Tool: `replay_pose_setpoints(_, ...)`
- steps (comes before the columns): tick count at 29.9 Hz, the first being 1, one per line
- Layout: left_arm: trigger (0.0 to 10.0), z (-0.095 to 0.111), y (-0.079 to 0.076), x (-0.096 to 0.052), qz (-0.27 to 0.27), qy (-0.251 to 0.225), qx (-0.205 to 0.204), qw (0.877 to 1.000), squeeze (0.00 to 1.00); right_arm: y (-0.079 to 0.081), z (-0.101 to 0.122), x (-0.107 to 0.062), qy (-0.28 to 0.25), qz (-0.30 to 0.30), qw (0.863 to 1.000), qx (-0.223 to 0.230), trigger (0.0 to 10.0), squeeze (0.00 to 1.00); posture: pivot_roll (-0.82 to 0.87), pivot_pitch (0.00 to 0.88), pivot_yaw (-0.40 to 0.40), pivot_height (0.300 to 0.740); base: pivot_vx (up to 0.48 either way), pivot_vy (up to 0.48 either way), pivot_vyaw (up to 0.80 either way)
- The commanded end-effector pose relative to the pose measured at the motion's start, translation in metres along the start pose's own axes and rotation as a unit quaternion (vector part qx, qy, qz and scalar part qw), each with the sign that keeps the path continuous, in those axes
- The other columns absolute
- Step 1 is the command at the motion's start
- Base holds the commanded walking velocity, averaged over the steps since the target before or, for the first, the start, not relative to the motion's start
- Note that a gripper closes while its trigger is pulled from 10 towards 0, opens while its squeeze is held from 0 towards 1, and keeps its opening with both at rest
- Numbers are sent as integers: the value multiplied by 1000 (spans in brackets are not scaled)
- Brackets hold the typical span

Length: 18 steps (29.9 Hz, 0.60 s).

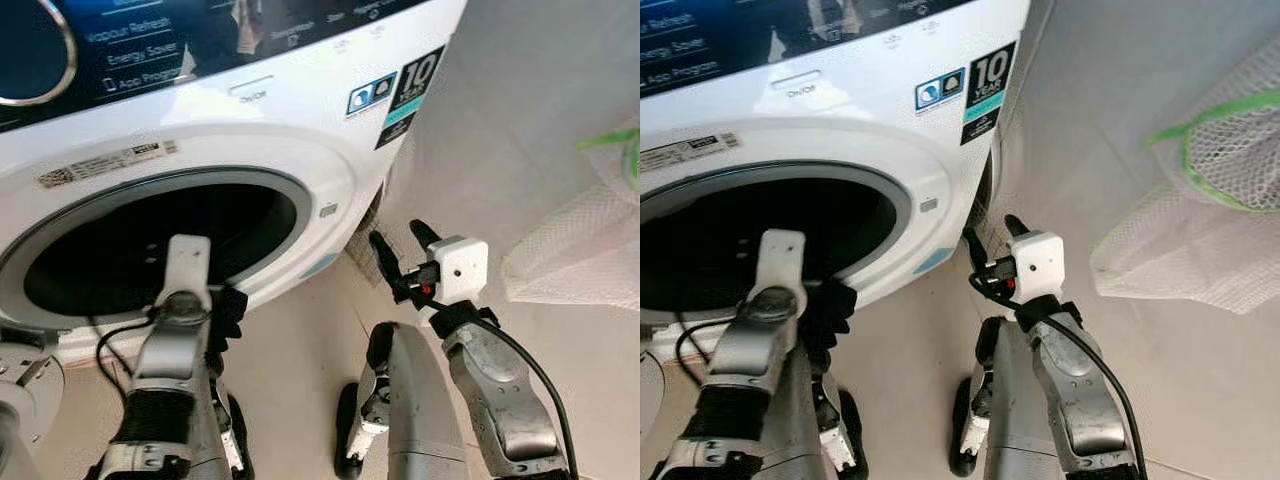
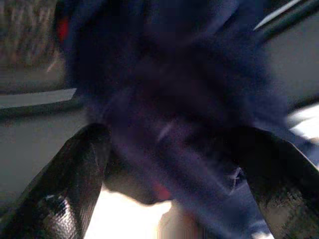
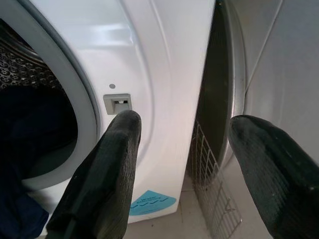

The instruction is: Clothes washing

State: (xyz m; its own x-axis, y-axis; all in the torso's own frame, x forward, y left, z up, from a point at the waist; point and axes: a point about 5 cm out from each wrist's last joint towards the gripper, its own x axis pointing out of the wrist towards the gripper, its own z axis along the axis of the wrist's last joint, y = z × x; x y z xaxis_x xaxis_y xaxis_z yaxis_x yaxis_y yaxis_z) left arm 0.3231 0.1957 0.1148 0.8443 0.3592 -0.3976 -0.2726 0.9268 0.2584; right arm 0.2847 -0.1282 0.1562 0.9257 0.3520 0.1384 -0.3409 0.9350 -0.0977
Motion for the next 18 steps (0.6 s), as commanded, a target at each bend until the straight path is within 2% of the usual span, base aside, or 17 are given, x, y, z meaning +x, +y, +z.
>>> replay_pose_setpoints(1, 10000, -17, -4, 0, -9, 40, -27, 999, 0, -2, -7, -5, 14, -6, 1000, 2, 10000, 0, 45, 370, -103, 511, 0, 0, 0)
replay_pose_setpoints(3, 10000, -22, -7, -1, -18, 58, -61, 996, 0, -2, -7, -5, 14, -5, 1000, 1, 10000, 0, 43, 376, -108, 511, 0, 0, 0)
replay_pose_setpoints(7, 10000, -25, -12, -3, -22, 59, -70, 996, 0, -2, -7, -5, 14, -4, 1000, 1, 10000, 0, 40, 378, -115, 511, 0, 0, 0)
replay_pose_setpoints(8, 10000, -24, -15, -2, -26, 53, -92, 994, 0, -2, -6, -5, 14, -3, 1000, 0, 10000, 0, 42, 379, -117, 511, 0, 0, 0)
replay_pose_setpoints(9, 10000, -24, -15, -2, -26, 53, -92, 994, 0, -2, -6, -5, 14, -3, 1000, 0, 10000, 0, 42, 379, -117, 511, 0, 0, 0)
replay_pose_setpoints(11, 10000, -20, -19, 3, -40, 38, -135, 989, 0, -2, -6, -4, 14, -2, 1000, 0, 10000, 0, 38, 383, -121, 511, 0, 0, 0)
replay_pose_setpoints(13, 10000, -17, -19, 5, -45, 27, -145, 988, 0, -2, -6, -4, 13, -2, 1000, 0, 10000, 0, 35, 384, -122, 511, 0, 0, 0)
replay_pose_setpoints(18, 10000, -19, -14, 10, -40, 31, -141, 989, 0, -3, -6, -4, 13, -3, 1000, -1, 10000, 0, 37, 384, -122, 511, 0, 0, 0)
